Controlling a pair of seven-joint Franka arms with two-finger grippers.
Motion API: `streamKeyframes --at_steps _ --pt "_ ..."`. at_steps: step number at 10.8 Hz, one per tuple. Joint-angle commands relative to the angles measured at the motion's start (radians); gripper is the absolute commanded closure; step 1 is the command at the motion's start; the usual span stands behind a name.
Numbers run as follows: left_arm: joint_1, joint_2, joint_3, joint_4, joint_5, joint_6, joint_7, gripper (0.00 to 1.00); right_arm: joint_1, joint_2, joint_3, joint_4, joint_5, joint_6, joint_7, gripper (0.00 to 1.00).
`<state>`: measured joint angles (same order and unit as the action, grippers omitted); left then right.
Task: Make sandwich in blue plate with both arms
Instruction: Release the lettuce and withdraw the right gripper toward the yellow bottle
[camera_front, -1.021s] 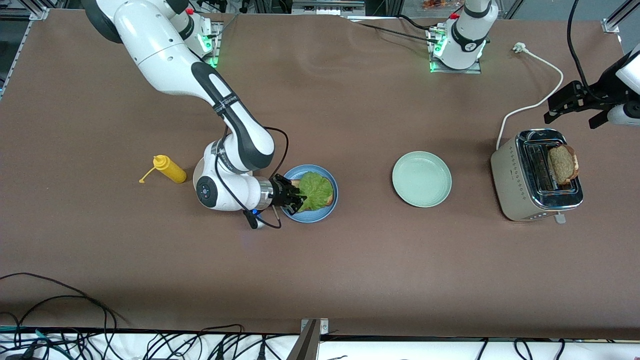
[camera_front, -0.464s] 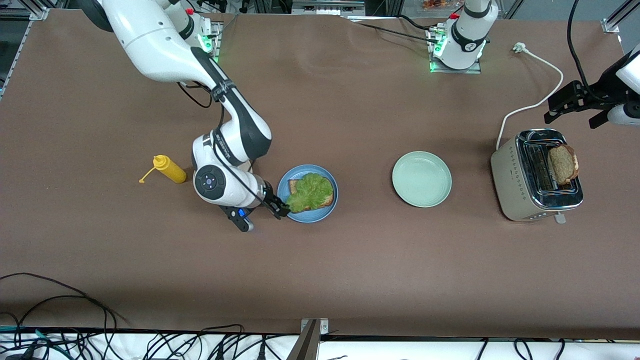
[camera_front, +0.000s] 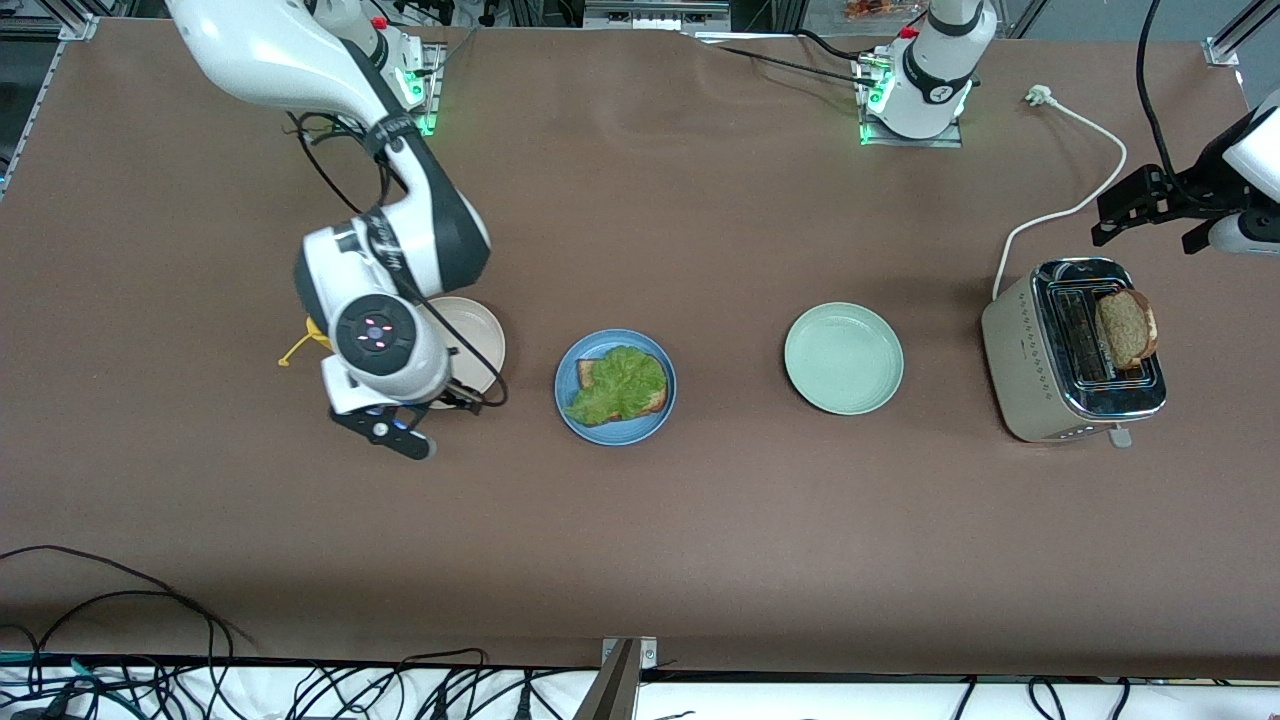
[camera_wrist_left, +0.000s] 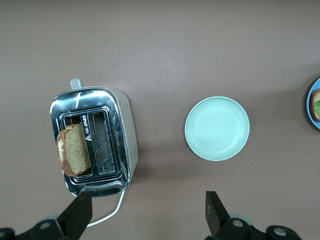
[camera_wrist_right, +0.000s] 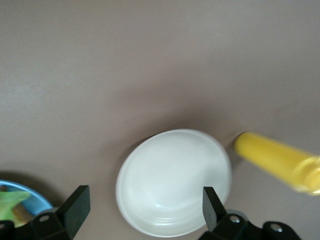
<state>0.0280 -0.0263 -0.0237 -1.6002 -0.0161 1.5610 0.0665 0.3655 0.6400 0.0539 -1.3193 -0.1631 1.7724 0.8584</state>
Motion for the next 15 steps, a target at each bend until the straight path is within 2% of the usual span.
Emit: streamKeyframes --at_steps 1,3,5,7,9,12,14,15 --pt "0.058 -0.024 -0.004 -0.044 0.021 0.007 0.036 0.01 -0.006 -0.104 -0.064 -0.023 -0.007 -0.076 -0.307 0.00" --pt "0.073 -0.017 0.004 -0.063 0.021 0.019 0.074 0.02 -0.026 -0.167 -0.068 -0.023 -0.006 -0.151 -0.505 0.00" --pt "0.082 -0.017 0.051 -0.133 0.019 0.091 0.137 0.02 -0.062 -0.213 -0.069 -0.024 0.016 -0.201 -0.675 0.00" --pt "0.081 -0.015 0.067 -0.162 0.019 0.125 0.150 0.02 -0.156 -0.224 -0.075 -0.024 0.170 -0.234 -0.944 0.00" --pt "0.079 -0.015 0.067 -0.173 0.019 0.137 0.150 0.02 -0.181 -0.235 -0.152 -0.066 0.311 -0.240 -1.186 0.00" --pt "0.070 -0.015 0.065 -0.168 0.019 0.143 0.150 0.02 -0.269 -0.283 -0.177 -0.176 0.350 -0.223 -1.541 0.00" --pt "0.067 -0.018 0.065 -0.162 0.021 0.143 0.150 0.01 -0.353 -0.272 -0.184 -0.201 0.372 -0.223 -1.820 0.00" --pt "0.047 -0.020 0.068 -0.161 0.021 0.143 0.150 0.01 -0.391 -0.267 -0.184 -0.211 0.417 -0.225 -1.940 0.00"
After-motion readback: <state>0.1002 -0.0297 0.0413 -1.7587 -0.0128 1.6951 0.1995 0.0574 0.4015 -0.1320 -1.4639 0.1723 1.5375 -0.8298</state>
